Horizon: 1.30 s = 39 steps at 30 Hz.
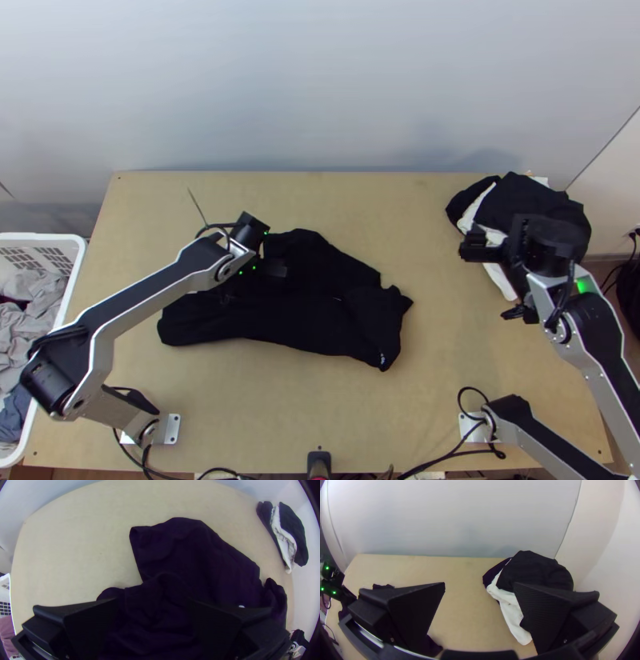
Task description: Fold the t-shirt
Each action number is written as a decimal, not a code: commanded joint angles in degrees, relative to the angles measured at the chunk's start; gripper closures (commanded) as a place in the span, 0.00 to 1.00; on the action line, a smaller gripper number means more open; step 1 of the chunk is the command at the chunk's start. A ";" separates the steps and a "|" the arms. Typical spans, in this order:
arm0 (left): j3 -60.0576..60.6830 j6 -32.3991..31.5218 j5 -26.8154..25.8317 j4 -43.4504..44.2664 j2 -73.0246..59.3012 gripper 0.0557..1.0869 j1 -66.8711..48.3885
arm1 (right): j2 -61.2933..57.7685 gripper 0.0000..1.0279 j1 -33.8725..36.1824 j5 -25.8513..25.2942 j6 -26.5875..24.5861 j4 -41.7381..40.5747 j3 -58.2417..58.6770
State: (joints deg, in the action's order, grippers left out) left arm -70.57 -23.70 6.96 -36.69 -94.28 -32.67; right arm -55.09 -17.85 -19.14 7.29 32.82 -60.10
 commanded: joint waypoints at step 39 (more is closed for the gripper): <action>-5.55 -0.38 1.65 1.53 7.36 0.96 7.44 | -25.24 0.07 -27.15 31.79 12.57 8.75 -3.27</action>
State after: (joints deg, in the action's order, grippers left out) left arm -75.18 -24.21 8.64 -34.22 -87.74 -25.50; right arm -77.38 -41.58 10.98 20.38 42.26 -64.58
